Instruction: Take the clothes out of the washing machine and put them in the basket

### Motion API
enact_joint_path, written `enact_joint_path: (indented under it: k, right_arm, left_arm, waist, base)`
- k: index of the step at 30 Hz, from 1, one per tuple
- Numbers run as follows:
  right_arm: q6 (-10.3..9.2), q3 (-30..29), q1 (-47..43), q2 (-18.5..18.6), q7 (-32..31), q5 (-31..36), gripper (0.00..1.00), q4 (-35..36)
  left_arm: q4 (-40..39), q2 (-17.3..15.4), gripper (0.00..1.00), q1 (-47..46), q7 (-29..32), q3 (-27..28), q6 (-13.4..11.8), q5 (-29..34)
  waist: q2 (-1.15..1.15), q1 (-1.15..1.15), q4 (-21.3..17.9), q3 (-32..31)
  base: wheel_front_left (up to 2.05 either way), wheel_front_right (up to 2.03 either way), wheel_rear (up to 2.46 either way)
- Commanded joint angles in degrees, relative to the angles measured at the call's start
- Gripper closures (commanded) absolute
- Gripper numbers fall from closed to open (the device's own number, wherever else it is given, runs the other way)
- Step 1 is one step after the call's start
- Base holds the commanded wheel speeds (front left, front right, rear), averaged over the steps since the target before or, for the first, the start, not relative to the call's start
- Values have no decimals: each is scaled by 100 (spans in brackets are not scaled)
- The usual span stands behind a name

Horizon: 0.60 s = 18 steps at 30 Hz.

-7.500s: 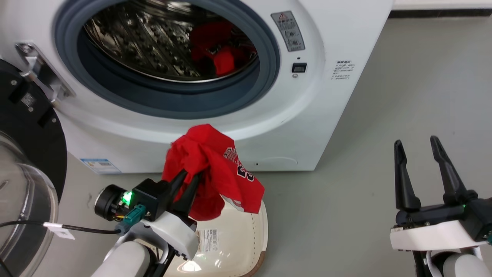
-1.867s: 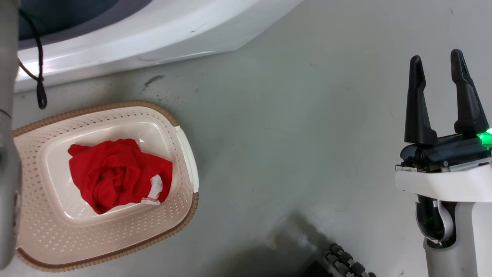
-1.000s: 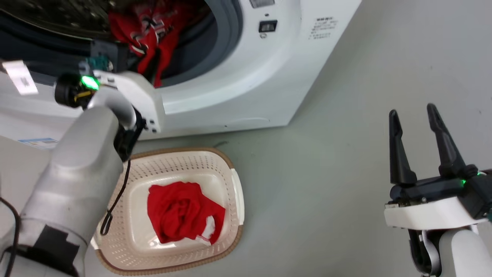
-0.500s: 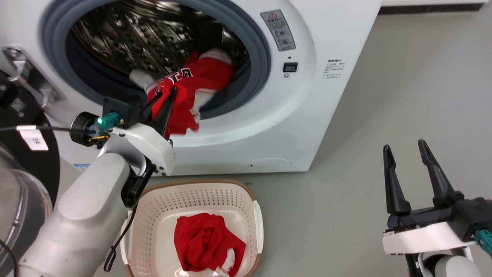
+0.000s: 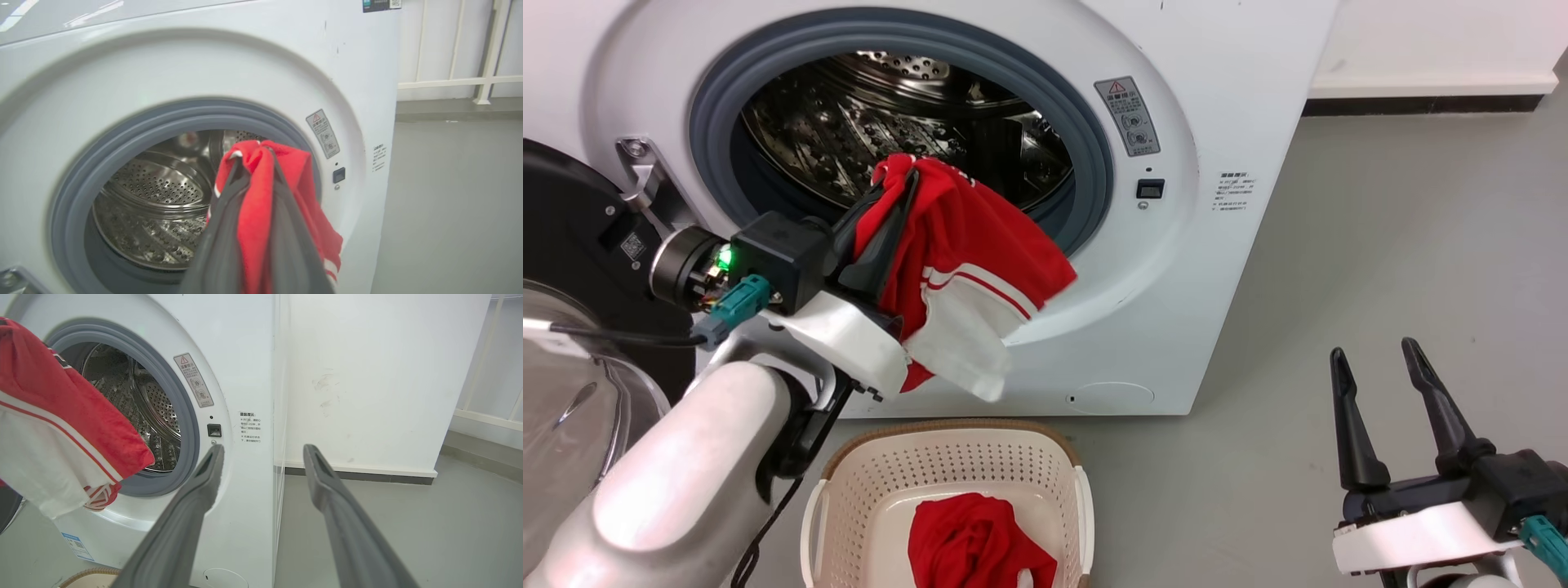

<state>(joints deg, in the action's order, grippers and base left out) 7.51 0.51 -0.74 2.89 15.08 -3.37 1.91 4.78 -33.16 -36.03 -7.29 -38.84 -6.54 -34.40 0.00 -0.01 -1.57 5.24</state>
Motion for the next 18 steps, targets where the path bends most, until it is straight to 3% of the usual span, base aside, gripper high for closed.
enact_joint_path:
  k: [1, 10, 18]
  right_arm:
    - [-4, 0, -77, -4, 13, 15, 0, -13]
    - [-4, -8, -174, -4, 13, -25, 0, -36]
    - [-4, -46, -81, -4, 12, -43, 0, -22]
  left_arm:
    - [-150, -65, 100, 94, 39, 28, -71, 40]
    - [-1330, -440, 100, 516, 389, 73, -481, 43]
    - [-1572, -545, 100, 1041, 464, -65, -613, -77]
  waist:
    - [0, 1, 8, -37]
    - [0, 1, 28, -138]
    - [0, 1, 46, -10]
  base:
    - [0, 0, 0]
    - [0, 0, 0]
    - [0, 0, 0]
